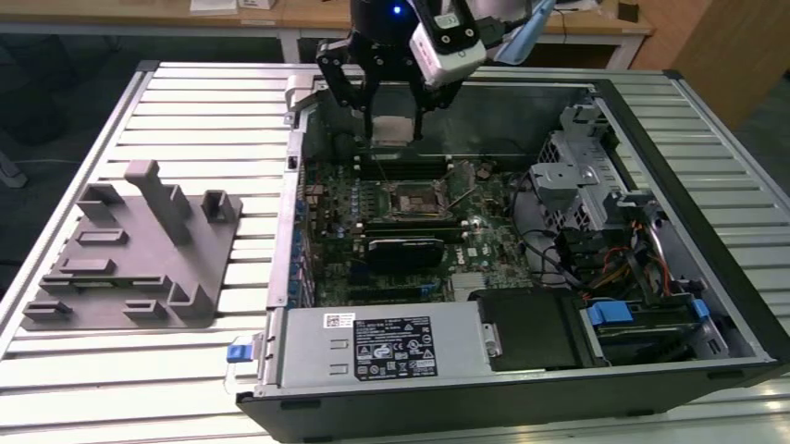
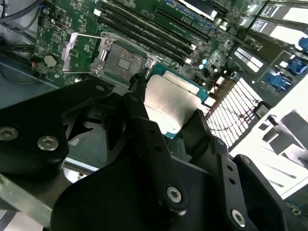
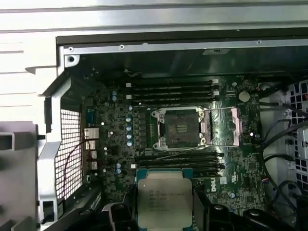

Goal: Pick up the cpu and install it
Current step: 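Pick up the cpu and move it towards the insertion slot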

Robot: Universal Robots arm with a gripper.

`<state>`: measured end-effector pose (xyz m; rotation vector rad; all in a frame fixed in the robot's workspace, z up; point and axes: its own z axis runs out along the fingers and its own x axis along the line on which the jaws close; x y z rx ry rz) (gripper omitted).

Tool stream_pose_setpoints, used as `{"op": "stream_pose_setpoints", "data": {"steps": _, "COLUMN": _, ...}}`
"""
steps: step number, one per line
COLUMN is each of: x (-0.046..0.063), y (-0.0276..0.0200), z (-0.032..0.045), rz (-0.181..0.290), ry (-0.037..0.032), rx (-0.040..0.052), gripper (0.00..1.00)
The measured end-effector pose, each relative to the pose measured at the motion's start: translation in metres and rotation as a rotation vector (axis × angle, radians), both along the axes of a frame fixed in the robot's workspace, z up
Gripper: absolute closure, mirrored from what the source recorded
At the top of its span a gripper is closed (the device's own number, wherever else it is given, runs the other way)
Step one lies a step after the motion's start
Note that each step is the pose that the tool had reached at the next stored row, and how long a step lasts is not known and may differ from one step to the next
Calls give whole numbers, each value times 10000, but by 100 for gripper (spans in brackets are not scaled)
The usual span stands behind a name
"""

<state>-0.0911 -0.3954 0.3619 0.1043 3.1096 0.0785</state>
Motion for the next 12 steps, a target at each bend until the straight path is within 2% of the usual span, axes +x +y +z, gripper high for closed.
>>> {"op": "stream_pose_setpoints", "data": {"steps": 12, "x": 137, "y": 48, "z": -218, "rz": 0, "ry": -1, "rx": 1, "gripper": 45}}
